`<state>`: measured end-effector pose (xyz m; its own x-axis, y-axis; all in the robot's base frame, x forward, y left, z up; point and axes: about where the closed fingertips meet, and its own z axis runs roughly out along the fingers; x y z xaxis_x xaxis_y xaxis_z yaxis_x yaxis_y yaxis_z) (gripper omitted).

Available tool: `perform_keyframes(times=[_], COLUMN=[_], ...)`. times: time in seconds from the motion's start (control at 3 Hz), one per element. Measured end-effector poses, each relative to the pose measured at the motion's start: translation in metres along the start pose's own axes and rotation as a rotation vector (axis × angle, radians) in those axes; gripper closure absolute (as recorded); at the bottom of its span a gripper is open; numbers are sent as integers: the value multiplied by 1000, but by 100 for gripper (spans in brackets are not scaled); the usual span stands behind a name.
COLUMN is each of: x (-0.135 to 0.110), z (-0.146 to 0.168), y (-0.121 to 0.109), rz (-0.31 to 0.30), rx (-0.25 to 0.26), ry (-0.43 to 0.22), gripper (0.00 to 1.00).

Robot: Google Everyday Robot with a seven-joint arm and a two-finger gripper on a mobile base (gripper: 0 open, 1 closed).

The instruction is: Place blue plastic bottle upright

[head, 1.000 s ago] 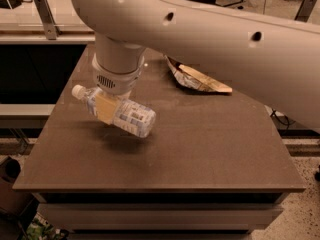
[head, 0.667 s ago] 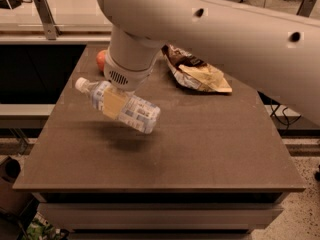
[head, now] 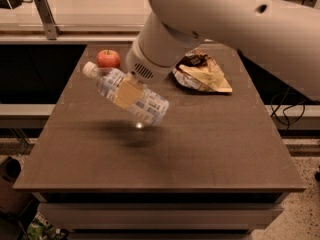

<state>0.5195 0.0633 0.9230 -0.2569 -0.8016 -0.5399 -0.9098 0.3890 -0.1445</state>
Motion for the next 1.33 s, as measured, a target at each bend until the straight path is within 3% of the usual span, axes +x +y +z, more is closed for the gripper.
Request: perform_keyframes(times=[0.67, 1.33], x=[-2, -15], z=[-21, -30], y=[-16, -9], rz=[-29, -60], rx=[-13, -41], ry=[-233, -374], gripper=[100, 100])
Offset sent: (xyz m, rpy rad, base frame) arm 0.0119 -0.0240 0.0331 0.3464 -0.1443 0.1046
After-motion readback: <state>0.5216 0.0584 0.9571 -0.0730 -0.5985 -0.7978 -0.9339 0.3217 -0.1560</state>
